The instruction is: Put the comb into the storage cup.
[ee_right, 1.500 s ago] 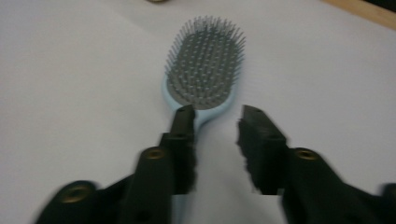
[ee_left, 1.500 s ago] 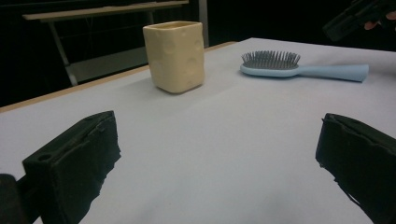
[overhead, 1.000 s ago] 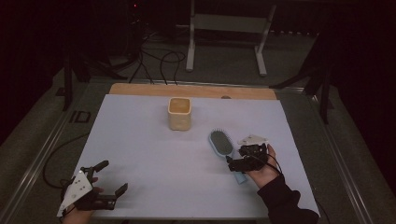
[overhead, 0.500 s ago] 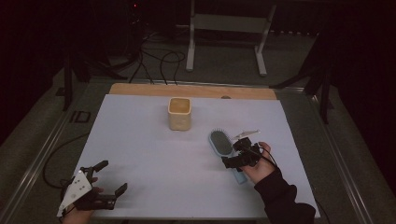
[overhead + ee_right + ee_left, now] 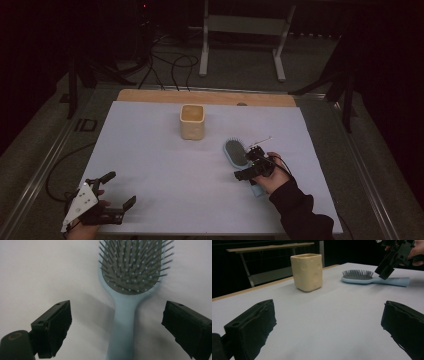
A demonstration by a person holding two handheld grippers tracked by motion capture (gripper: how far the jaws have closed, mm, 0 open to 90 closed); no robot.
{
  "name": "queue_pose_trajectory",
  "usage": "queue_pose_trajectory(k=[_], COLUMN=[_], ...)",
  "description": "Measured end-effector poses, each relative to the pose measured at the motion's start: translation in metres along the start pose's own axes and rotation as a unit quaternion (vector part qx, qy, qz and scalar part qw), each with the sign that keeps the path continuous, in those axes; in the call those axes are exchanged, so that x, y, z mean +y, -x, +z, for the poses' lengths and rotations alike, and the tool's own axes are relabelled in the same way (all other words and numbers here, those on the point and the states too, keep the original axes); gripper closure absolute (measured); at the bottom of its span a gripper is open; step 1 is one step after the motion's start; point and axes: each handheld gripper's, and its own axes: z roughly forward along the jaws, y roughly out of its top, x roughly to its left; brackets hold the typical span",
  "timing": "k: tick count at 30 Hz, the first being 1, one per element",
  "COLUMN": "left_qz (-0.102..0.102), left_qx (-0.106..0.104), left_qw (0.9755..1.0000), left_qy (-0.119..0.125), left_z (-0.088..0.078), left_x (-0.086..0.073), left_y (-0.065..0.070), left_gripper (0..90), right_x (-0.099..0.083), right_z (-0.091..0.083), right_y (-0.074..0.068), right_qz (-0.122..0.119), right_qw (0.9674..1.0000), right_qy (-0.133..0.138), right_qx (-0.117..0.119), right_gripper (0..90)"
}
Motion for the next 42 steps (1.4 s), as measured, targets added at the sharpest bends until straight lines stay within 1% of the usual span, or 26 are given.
queue_pose_trajectory(k=[3,4,5,7,8,9,11,13,16,18,19,22,23,24,28,31,34,38,41,42], left_qz=[-0.001,-0.001,-0.001,-0.002,-0.002,-0.002,-0.002,-0.003,-0.003,-0.003,-0.004,-0.005,-0.005,-0.006,-0.006,-0.006,-0.006,-0.005,-0.006,-0.006], left_qx=[0.000,0.000,0.000,-0.001,-0.001,-0.001,0.000,0.001,0.001,0.000,0.001,0.001,0.001,0.001,0.000,0.001,0.001,0.001,0.001,0.001], left_qw=[1.0000,1.0000,1.0000,1.0000,1.0000,1.0000,1.0000,1.0000,1.0000,1.0000,1.0000,1.0000,1.0000,1.0000,1.0000,1.0000,1.0000,1.0000,1.0000,1.0000], left_qy=[0.001,0.000,0.000,0.001,0.002,0.001,0.001,0.002,0.002,0.003,0.004,0.003,0.004,0.004,0.003,0.003,0.003,0.002,0.002,0.001], left_z=[0.000,0.000,0.000,0.000,0.000,0.000,0.000,0.000,0.000,-0.001,-0.001,-0.001,-0.001,-0.001,-0.001,-0.001,-0.001,-0.001,-0.001,-0.001], left_x=[0.000,0.000,0.000,0.000,0.000,0.000,0.000,0.000,0.000,0.000,0.000,0.000,0.000,0.000,0.000,0.000,0.000,0.000,0.000,0.000], left_y=[0.000,0.000,0.000,0.000,0.000,0.000,0.000,-0.001,0.000,-0.001,-0.001,-0.001,-0.001,-0.001,-0.001,-0.001,-0.001,-0.001,-0.001,-0.001], left_gripper=[0.0,0.0,0.0,0.0,0.0,0.0,0.0,0.0,0.0,0.0,0.0,0.0,0.0,0.0,0.0,0.0,0.0,0.0,0.0,0.0], right_x=[0.000,0.000,0.000,0.001,0.002,0.002,0.004,0.005,0.006,0.008,0.008,0.010,0.011,0.012,0.015,0.017,0.018,0.018,0.019,0.020], right_z=[0.005,0.006,0.007,0.010,0.010,0.011,0.012,0.012,0.013,0.014,0.015,0.018,0.017,0.018,0.018,0.018,0.019,0.019,0.019,0.019], right_y=[-0.002,-0.002,-0.001,-0.001,0.000,-0.001,0.000,-0.001,-0.002,-0.003,-0.003,-0.002,-0.001,-0.001,0.001,-0.001,-0.003,-0.001,-0.002,-0.002], right_qz=[0.008,0.008,0.004,0.008,0.008,0.011,0.009,0.003,0.003,0.006,0.003,0.006,0.006,0.006,0.010,0.005,0.001,0.001,-0.004,-0.010], right_qw=[0.9997,0.9997,0.9995,0.9993,0.9992,0.9989,0.9986,0.9979,0.9975,0.9969,0.9967,0.9963,0.9964,0.9961,0.9957,0.9952,0.9946,0.9947,0.9942,0.9938], right_qy=[-0.017,-0.020,-0.023,-0.031,-0.033,-0.035,-0.042,-0.048,-0.051,-0.056,-0.060,-0.064,-0.064,-0.063,-0.074,-0.079,-0.083,-0.089,-0.093,-0.097], right_qx=[-0.014,-0.014,-0.019,-0.019,-0.020,-0.030,-0.031,-0.043,-0.049,-0.055,-0.054,-0.057,-0.056,-0.061,-0.055,-0.057,-0.061,-0.052,-0.053,-0.052], right_gripper=[8.7,8.7,8.7,9.3,11.2,14.7,17.9,26.2,37.0,40.2,42.6,46.9,49.7,51.9,53.5,57.1,57.9,60.1,61.8,64.0])
